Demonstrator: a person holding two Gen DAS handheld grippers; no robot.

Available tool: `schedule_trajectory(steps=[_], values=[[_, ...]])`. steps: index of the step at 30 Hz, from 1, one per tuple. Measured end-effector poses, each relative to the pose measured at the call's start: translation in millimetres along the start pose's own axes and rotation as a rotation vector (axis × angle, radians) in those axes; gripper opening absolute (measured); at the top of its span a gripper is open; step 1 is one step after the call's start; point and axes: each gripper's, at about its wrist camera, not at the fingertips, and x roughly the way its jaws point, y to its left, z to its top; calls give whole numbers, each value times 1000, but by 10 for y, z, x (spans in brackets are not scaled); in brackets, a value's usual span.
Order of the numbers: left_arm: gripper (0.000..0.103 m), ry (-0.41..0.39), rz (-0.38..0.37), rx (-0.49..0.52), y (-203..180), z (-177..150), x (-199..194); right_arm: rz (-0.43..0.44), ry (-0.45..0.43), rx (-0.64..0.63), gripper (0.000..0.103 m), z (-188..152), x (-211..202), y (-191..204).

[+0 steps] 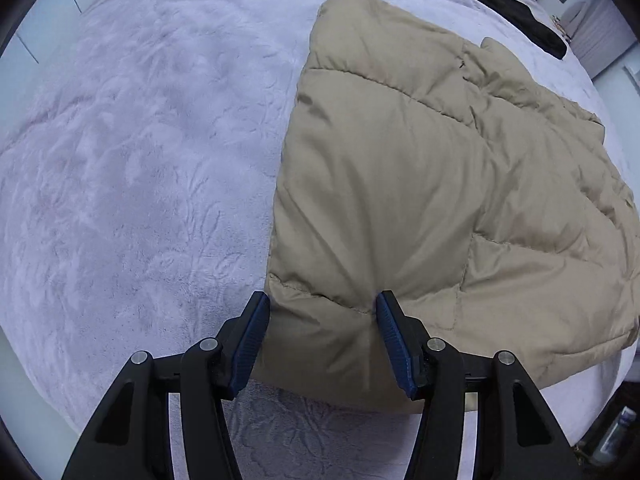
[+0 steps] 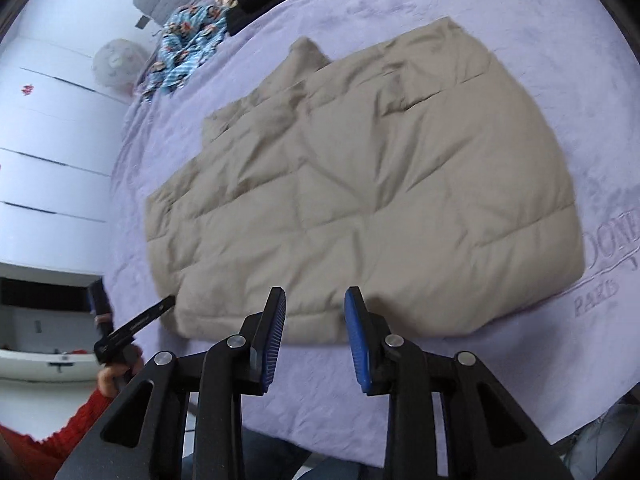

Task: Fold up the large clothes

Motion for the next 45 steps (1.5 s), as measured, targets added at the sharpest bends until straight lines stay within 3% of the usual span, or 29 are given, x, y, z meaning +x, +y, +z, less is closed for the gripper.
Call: schedule_trajectory(steps=[3,6,8,12,15,16,17,18,31,33,35,40,45], values=[[65,3,29,-9,1,21,-103,-102,31,89,33,196,131,-426],[65,-5,90,23,-71,10,-266,-57,52,230,31,196,97,-738],[65,-9,98,41,-122,-15,-373,-71,43,231,34,94,52,-744],[65,-7,90,47,-206,-76,-547,-80,57,180,36,-10,-62,-488],[68,-12,73,48,-251,-104,-644,-94,72,124,42,-112,-50,-301],[78,-11,71,47,-252,-98,-664,-96,76,113,43,-82,61,-171],[99,-16,70,44,-254,-105,-694,-92,81,106,43,-69,103,-102],[102,-31,71,42,-289,-111,-709,-82,87,103,43,-70,126,-54],[102,-17,65,111,-370,-25,-668,-55,127,70,44,-122,355,356],[102,-12,64,125,-383,-16,-648,-35,118,65,58,-146,377,411],[102,-20,79,144,-396,-8,-637,-8,94,63,100,-164,382,471],[102,-19,107,191,-405,22,-586,19,87,58,103,-231,456,605],[102,-16,96,171,-248,129,-507,18,170,62,103,-295,613,683]])
